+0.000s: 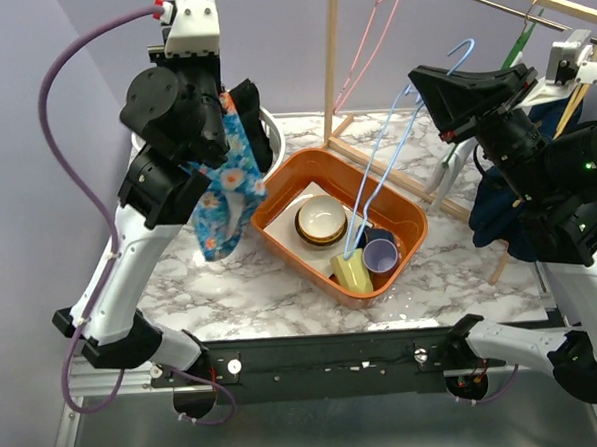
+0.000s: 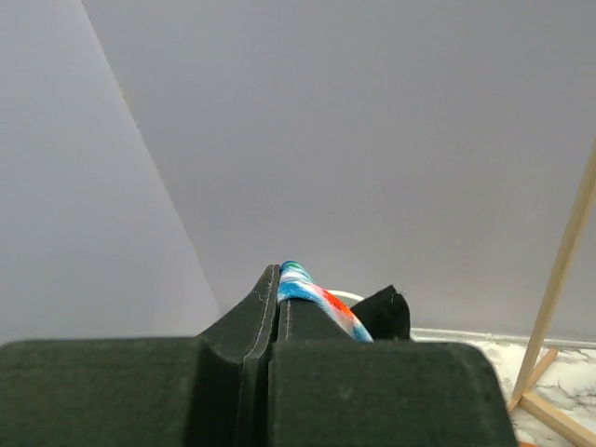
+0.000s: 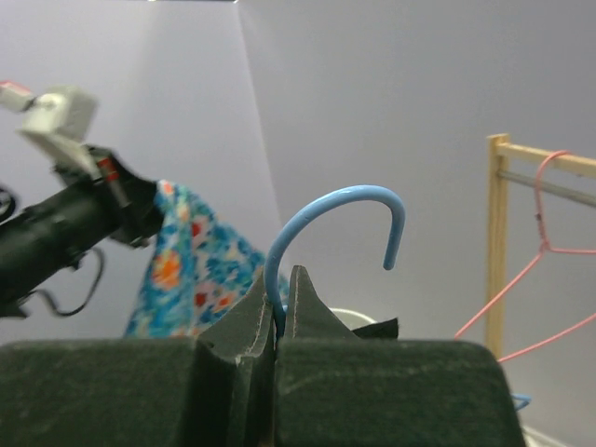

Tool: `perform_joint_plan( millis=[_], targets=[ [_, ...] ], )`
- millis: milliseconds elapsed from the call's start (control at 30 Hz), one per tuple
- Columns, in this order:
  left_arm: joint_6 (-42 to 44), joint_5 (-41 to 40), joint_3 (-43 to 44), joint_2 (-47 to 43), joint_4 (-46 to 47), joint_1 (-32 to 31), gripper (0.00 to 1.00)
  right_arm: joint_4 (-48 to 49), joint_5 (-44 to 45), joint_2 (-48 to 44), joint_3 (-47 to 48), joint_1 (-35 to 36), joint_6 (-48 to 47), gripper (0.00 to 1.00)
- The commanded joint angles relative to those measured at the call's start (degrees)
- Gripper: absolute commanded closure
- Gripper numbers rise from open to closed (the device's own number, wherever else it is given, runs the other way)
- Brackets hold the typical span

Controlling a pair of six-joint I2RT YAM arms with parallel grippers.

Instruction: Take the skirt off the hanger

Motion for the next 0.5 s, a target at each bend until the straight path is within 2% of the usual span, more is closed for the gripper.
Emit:
perform_joint_plan(
  millis=[0, 267, 367, 467],
  targets=[
    [-8.45, 6.36, 0.82, 2.19, -1.56, 8.23, 1.0, -1.39, -9.04, -2.78, -2.46, -0.13, 1.1, 0.99],
    [-9.07, 7.15, 6.97, 12.56, 7.13, 19.94, 1.0, -2.19, -9.66, -7.09, -6.77, -0.13, 0.13, 0.99],
    [-8.28, 8.37, 6.62, 15.82, 11.61, 24.24, 1.0, -2.19, -8.96, -8.5, -7.91, -0.13, -0.31, 0.99],
    [-9.86, 9.08, 10.56, 20.56, 10.14, 28.02, 1.0, -2.02, -8.69, -8.94, -8.44, -0.13, -0.48, 0.99]
  ],
)
